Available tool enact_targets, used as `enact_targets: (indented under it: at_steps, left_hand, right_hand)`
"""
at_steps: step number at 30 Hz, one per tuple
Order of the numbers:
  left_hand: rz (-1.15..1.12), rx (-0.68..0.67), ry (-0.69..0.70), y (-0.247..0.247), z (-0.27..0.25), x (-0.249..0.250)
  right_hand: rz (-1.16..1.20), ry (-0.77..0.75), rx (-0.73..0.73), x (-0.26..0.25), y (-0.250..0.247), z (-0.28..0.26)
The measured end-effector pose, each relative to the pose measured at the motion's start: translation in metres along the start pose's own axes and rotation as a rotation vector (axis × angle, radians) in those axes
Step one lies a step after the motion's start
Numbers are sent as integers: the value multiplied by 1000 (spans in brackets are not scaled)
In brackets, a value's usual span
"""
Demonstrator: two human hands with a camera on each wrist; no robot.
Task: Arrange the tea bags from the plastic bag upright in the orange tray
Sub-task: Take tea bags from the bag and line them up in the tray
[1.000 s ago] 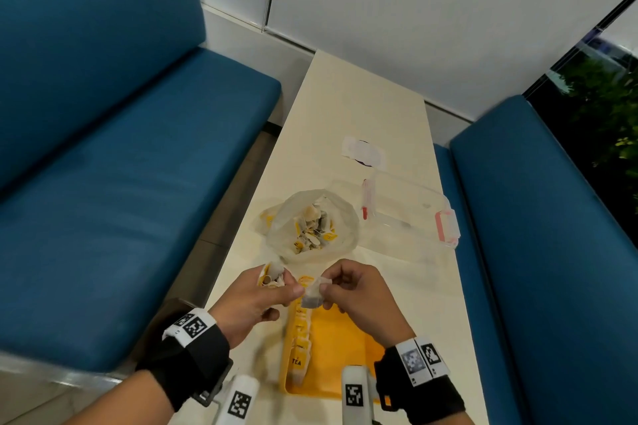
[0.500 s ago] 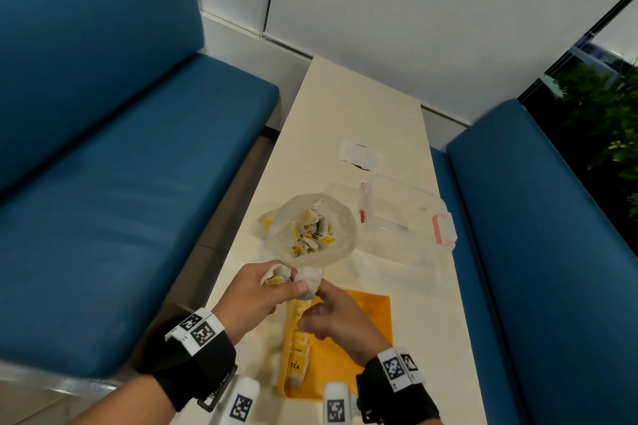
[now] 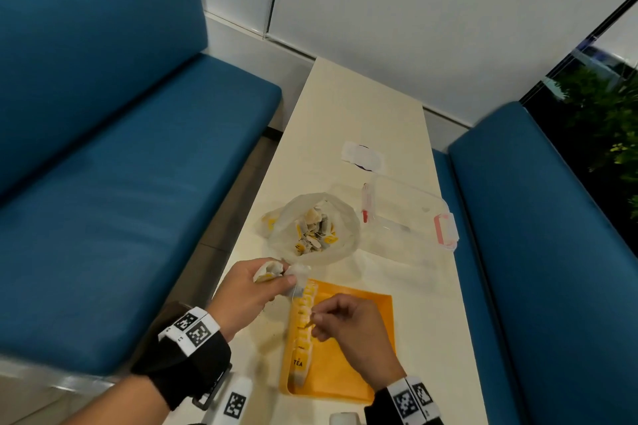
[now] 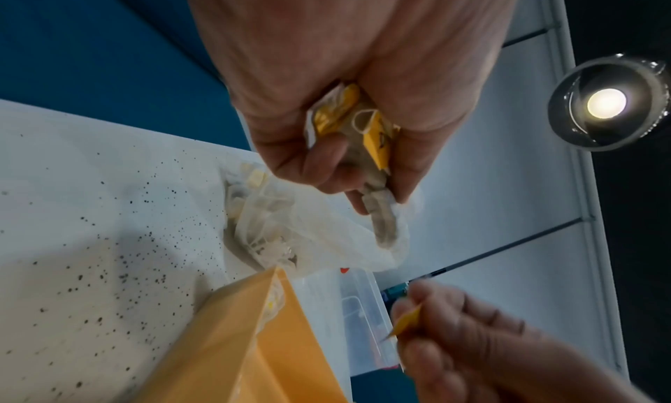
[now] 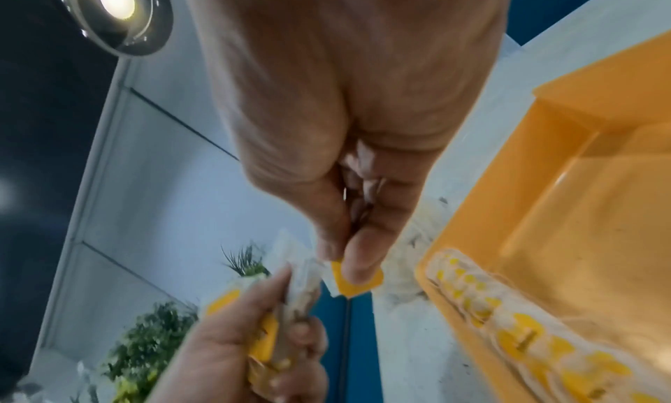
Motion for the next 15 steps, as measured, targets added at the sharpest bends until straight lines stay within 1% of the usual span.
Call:
enact_targets:
  at_steps: [2,4,7,9,12,15]
  left_hand:
    - [39,-26,24,9,-4,3]
    - [46,-71,14,19,-8,4]
    - [-39,-171,-71,32,-14,-2]
    - [-65,-243,-117,37,-17,-5]
    - [-95,-326,-137,40,-21,-5]
    - [-100,-372,-137,41,-24,-4]
  right_hand:
    - [-4,-54,84,-13,-11,0]
    - [-3,-107,119,-25,-15,1]
    - [15,-141,91,-36,-12,2]
    - [-4,-149,109,-39,-13,2]
    - [-37,-145,128,-38,-14,2]
    - [-132,-165,109,-38,-12,2]
Point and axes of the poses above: each hand's wrist, its own z-axis towards the middle knuckle, its own y-axis out of the palm, x = y × z, the point moved 8 cm from there along z, towards the middle knuckle, and after that the axes turned 3 degrees about y, right-handed, at the moved point
